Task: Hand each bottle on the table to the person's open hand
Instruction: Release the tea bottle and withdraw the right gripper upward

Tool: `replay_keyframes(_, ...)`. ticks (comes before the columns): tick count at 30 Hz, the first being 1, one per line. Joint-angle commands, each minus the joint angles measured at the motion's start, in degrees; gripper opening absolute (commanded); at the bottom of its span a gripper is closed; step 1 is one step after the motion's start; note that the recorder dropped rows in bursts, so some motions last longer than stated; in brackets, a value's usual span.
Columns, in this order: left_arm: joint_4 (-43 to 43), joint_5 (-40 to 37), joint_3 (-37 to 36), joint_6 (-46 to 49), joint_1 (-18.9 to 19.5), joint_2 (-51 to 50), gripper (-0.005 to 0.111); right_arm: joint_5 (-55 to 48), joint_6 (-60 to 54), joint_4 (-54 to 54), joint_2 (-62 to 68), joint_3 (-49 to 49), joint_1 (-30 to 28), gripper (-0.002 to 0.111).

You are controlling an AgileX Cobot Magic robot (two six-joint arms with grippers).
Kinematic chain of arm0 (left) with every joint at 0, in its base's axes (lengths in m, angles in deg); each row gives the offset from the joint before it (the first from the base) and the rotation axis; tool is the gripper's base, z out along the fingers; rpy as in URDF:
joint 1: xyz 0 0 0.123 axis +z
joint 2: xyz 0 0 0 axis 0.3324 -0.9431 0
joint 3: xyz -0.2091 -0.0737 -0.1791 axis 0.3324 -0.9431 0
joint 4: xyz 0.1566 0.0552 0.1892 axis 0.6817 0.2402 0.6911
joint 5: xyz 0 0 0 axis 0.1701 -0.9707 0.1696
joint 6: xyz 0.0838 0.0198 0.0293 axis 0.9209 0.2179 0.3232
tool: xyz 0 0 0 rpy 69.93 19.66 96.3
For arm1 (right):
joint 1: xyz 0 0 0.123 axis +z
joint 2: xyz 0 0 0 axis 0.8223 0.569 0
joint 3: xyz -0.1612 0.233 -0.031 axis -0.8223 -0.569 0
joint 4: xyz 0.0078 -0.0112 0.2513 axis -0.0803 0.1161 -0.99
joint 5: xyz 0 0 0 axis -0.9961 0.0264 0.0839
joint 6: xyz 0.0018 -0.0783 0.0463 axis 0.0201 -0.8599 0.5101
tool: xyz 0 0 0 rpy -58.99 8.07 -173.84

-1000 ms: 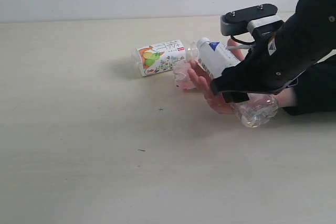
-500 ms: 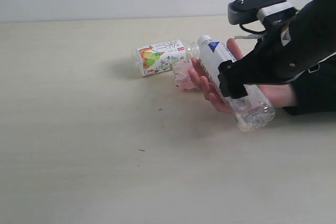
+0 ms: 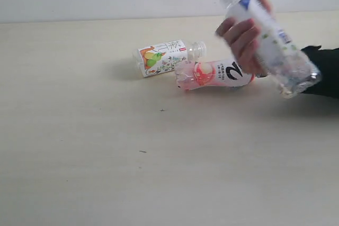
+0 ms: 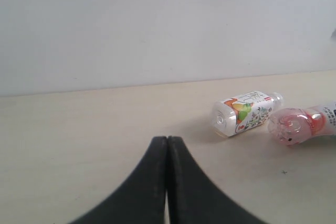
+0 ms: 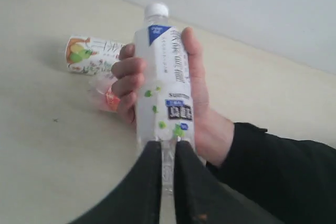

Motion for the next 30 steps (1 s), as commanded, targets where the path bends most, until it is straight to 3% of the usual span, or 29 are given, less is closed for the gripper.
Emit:
replay_keyframes(1, 0.0, 0.1, 0.0, -0.4, 0.0, 0.4, 0.000, -0.3, 4.9, 8.5, -12.2, -6.5, -0.3, 0.000)
replay_keyframes(6, 0.0, 0.1, 0.0, -0.4, 0.0, 0.4, 0.000, 0.5, 6.8, 16.3, -22.0, -16.2, -0.2, 0.000)
replay_keyframes(11, 0.0, 0.1, 0.0, -0.4, 0.0, 0.4, 0.000, 12.6, 13.6, 19.2, -31.8, -24.0, -0.2, 0.000)
replay_keyframes(17, 0.0, 0.1, 0.0, -0.4, 0.0, 0.4, 0.000, 22.9, 15.4, 21.7, -34.7, -29.4, -0.2, 0.000)
replay_keyframes(30, 0.0, 0.1, 0.0, -0.4, 0.0, 0.4, 0.000, 18.9, 15.4, 16.0, -39.6, -30.4, 0.3, 0.000)
